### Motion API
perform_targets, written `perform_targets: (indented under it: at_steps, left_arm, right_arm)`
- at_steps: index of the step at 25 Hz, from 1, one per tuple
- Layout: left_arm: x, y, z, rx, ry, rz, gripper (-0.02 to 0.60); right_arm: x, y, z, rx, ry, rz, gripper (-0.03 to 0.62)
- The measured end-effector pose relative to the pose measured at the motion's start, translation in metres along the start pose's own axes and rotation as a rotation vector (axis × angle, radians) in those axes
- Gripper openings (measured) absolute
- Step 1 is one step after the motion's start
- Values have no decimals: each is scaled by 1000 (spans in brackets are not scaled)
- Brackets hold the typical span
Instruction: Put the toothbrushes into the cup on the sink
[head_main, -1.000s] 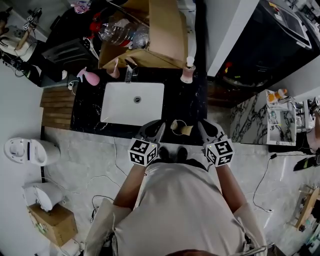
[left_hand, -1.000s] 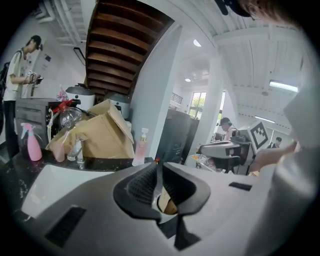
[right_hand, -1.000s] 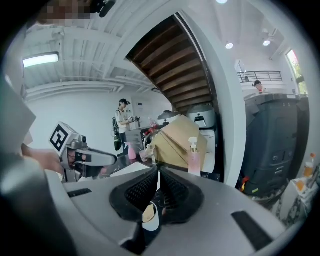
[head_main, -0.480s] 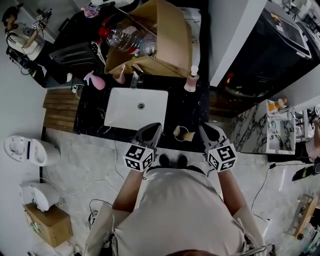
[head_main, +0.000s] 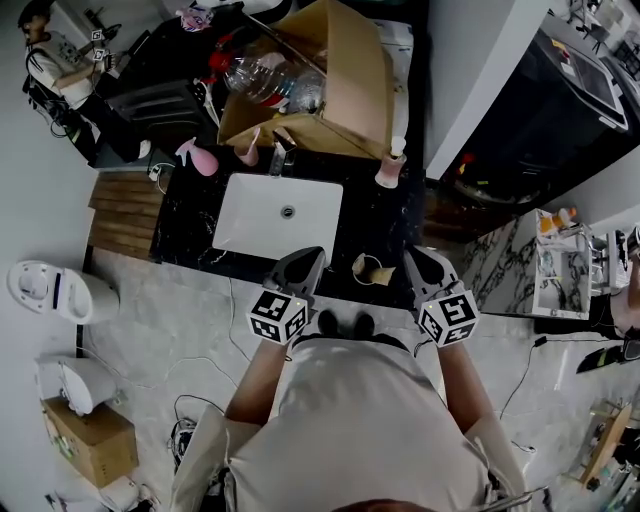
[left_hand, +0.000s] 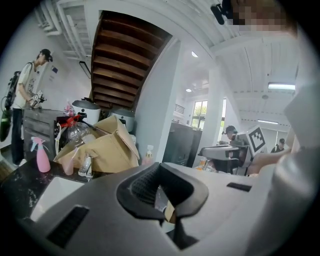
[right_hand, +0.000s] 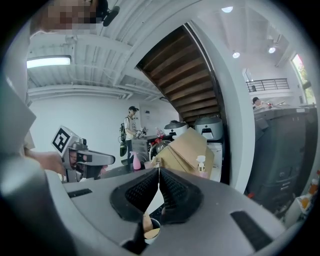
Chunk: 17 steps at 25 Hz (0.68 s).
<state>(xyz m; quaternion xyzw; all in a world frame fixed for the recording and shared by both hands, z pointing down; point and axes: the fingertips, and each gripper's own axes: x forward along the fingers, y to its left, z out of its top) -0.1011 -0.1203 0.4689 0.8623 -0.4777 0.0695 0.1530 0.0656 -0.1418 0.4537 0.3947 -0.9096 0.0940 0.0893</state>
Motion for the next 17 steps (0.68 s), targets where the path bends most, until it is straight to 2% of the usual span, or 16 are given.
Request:
perform_targets:
  at_steps: [17]
  left_arm:
    - [5,-4,-1,-9,-5,-7,8]
  right_arm:
    - [0,-3,-6,9,5,7,34]
